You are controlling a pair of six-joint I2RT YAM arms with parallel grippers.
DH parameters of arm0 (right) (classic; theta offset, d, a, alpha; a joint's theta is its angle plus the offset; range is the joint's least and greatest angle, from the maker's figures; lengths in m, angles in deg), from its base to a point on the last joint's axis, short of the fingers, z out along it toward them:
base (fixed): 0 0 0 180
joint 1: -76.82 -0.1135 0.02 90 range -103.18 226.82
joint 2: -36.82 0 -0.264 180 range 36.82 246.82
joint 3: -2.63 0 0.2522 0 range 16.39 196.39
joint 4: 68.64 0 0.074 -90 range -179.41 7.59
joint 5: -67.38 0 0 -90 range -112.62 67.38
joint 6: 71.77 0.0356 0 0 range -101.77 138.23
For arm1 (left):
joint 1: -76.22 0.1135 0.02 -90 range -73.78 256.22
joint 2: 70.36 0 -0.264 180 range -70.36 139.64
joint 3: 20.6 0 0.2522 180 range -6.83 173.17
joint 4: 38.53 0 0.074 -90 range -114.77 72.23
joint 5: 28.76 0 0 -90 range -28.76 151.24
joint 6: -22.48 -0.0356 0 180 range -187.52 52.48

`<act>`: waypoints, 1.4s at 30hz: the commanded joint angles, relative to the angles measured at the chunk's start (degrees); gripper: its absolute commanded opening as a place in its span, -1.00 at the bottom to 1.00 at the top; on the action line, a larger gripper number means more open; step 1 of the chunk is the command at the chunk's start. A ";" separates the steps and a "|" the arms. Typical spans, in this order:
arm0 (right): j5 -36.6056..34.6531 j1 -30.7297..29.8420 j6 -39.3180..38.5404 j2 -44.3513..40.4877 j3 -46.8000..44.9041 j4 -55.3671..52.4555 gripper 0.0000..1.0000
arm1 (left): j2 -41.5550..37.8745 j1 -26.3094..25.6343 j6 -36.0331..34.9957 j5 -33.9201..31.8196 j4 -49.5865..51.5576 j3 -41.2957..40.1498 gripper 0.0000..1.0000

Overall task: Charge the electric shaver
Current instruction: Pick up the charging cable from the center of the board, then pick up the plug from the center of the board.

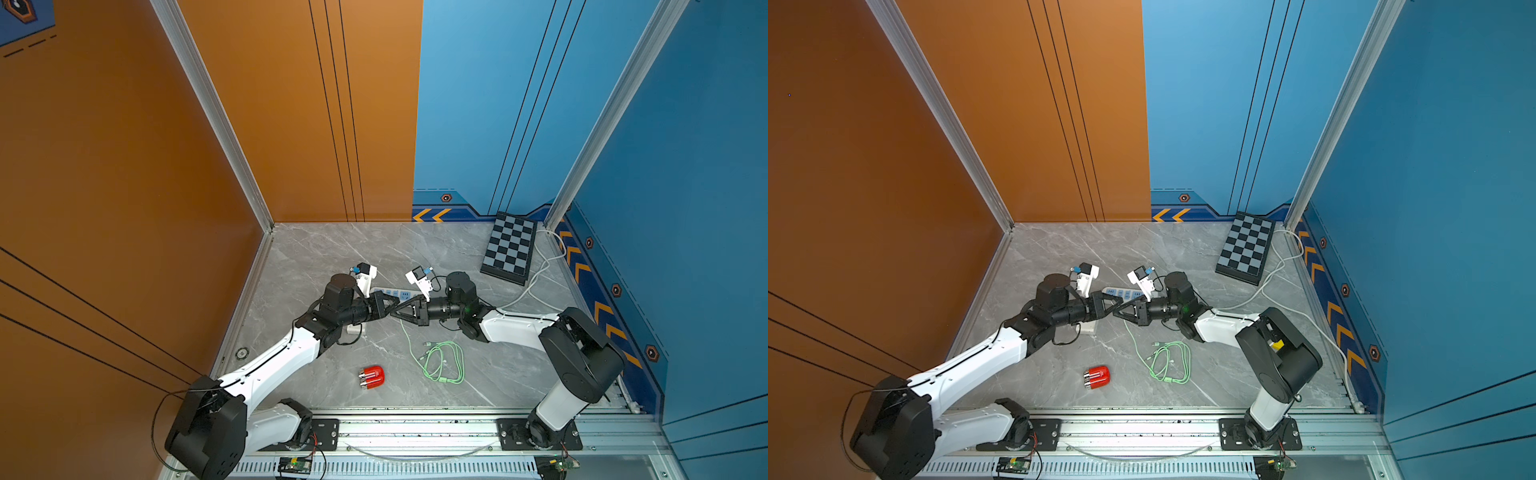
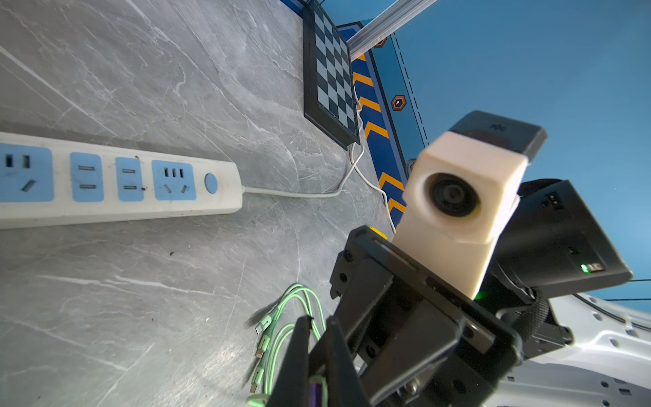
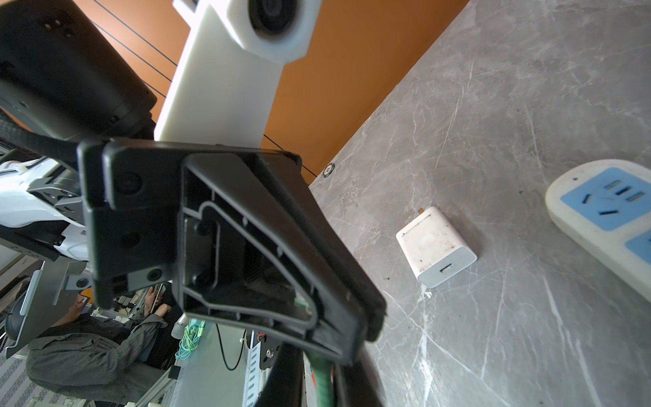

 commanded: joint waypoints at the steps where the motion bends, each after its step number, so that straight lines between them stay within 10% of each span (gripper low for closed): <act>1: 1.48 0.36 0.39 -1.50 -0.03 3.62 -0.88 | 0.37 0.76 -2.66 1.09 2.76 -1.77 -1.00; 6: 1.39 0.45 -0.05 -1.47 -0.34 2.89 -1.00 | -0.13 1.45 -5.59 0.65 5.54 -2.20 -0.98; 14: 0.63 0.69 -4.09 -1.98 -0.03 -4.11 -1.00 | -3.40 5.66 -11.74 -1.44 14.20 -1.75 0.25; 28: -9.51 0.75 -22.74 -5.85 2.20 -36.31 -1.00 | -4.42 13.83 -39.60 -20.80 45.49 14.72 0.39; 36: -10.83 2.29 -25.31 -9.06 0.83 -42.48 -1.00 | 8.50 2.67 -65.37 -40.34 50.00 18.92 0.35; 42: -10.76 3.93 -26.88 -10.18 0.26 -44.18 -1.00 | 11.94 -1.03 -80.85 -41.40 49.99 18.07 0.35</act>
